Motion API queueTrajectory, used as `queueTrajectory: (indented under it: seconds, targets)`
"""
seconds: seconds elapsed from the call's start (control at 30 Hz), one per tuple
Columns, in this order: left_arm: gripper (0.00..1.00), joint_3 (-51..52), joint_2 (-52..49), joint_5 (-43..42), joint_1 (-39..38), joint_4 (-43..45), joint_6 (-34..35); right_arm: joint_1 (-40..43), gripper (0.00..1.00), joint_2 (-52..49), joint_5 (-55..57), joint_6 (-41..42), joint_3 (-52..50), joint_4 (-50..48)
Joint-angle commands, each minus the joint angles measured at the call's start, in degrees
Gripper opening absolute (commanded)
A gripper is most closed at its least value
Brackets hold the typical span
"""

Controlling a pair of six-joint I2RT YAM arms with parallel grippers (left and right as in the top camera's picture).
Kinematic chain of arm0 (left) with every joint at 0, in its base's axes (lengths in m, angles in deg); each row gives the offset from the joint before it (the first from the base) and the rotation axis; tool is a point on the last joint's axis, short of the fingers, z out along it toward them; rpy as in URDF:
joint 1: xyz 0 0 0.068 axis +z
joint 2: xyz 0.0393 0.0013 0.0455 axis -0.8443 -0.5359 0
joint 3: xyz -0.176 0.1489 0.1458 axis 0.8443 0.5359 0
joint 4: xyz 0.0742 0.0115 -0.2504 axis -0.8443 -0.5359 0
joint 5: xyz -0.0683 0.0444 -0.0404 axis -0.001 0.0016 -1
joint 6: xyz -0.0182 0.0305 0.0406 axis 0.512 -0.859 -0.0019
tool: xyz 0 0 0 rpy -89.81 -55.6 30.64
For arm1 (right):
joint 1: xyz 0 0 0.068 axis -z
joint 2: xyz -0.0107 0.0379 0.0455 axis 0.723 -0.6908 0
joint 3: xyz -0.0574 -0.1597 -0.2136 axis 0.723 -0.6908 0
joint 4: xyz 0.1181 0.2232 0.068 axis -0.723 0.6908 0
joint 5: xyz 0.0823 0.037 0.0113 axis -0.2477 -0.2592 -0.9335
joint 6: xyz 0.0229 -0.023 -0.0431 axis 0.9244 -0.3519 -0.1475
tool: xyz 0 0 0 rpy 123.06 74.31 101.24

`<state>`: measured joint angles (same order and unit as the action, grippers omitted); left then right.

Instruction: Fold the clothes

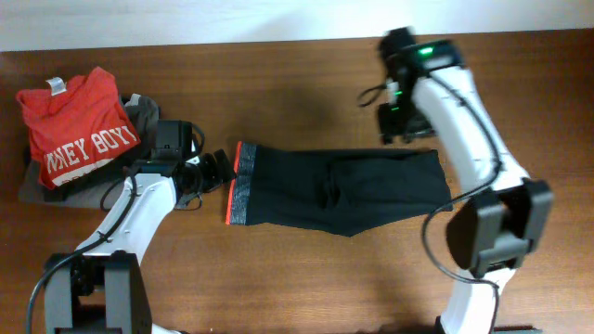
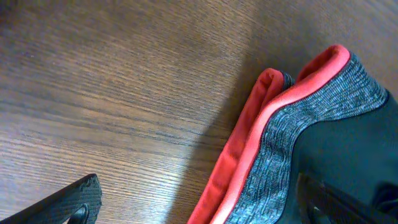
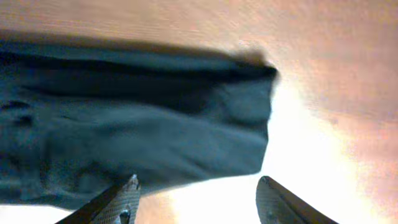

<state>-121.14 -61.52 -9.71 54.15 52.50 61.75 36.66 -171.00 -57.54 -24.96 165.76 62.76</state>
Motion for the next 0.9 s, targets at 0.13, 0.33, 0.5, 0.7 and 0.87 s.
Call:
queueTrajectory:
  seconds: [0.13, 0.33, 0.5, 0.7, 0.87]
  targets:
    - [0.99, -0.6, -0.7, -4.1, 0.2, 1.4, -6.8, 8.8, 0.64, 0.2, -5.2, 0.4, -1.6, 3.6]
    - [0.99, -0.6, -3.5, -6.5, 0.2, 2.6, -7.8, 11.0, 0.64, 0.2, -5.2, 0.4, -4.4, 3.4]
    - [0.99, -0.6, -5.6, -11.7, 0.2, 4.5, -9.3, 10.8, 0.64, 0.2, -5.2, 0.4, -6.5, 2.6]
    - [0.99, -0.5, -7.8, -17.3, 0.2, 3.8, -9.3, 10.8, 0.64, 0.2, -5.2, 0.4, -8.1, 1.8]
    - [0.95, -0.4, -10.5, -18.1, 0.1, 1.5, -9.3, 10.8, 0.64, 0.2, -5.2, 0.4, -8.1, 1.7]
